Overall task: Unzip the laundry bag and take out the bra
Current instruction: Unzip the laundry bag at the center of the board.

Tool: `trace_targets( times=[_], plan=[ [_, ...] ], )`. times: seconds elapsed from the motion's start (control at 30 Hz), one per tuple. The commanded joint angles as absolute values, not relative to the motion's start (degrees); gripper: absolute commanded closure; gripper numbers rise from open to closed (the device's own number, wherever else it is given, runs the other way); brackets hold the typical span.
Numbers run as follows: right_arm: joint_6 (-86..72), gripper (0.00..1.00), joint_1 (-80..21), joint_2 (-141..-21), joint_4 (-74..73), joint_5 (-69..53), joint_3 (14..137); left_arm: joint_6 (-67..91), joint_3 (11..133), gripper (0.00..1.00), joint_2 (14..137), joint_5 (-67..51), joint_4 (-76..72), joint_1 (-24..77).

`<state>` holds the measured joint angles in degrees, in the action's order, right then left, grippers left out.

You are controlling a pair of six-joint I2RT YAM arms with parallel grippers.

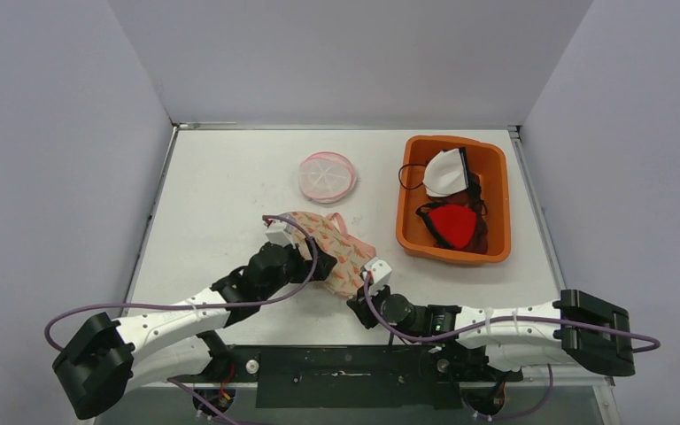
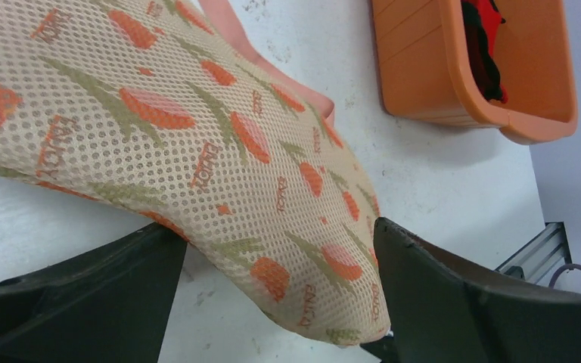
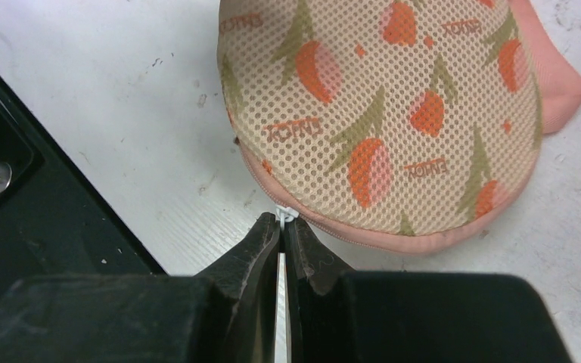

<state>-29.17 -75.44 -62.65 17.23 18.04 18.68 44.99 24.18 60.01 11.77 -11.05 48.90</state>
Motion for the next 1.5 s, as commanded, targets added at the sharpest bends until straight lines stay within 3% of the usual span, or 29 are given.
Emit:
trace_targets(
  times=[0.0, 0.27, 0.43, 0.77, 0.93, 1.1, 1.3, 1.37, 1.47],
  plan=[
    [-30.6, 0.95, -76.0, -65.3, 23.0, 19.3, 19.5, 50.6, 22.0, 0.03, 54.3, 14.3, -8.6, 48.6],
    [-29.3, 0.95, -76.1, -73.6, 26.9, 16.2, 24.0, 66.9, 12.2, 0.04, 39.1, 15.2, 2.4, 51.5],
    [-28.2, 0.95, -75.9, -77.5, 29.1, 14.1, 26.5, 73.1, 6.0, 0.04, 31.7, 12.1, 1.8, 53.2],
    [-29.2, 0.95, -76.2, -85.7, 35.3, 10.6, 30.5, 79.0, 3.1, 0.00, 32.1, 13.2, -4.0, 55.6],
    [-29.1, 0.95, -76.4, -86.1, 36.0, 10.0, 30.6, 80.5, 3.2, 0.21, 36.7, 15.3, -7.8, 55.5],
    [-28.3, 0.95, -76.6, -85.2, 36.8, 9.2, 29.8, 81.5, 3.8, 0.59, 42.0, 16.7, -9.9, 55.4],
    [-27.1, 0.95, -77.1, -84.2, 34.0, 11.1, 29.2, 81.0, 4.7, 0.92, 42.9, 17.8, -7.9, 55.1],
    [-26.6, 0.95, -77.3, -83.4, 32.4, 12.5, 28.8, 80.4, 4.9, 1.00, 42.2, 17.9, -6.6, 54.7],
    [-26.2, 0.95, -77.4, -82.0, 28.5, 15.5, 28.5, 79.0, 5.1, 1.00, 40.9, 17.5, -4.5, 53.5]
  ],
)
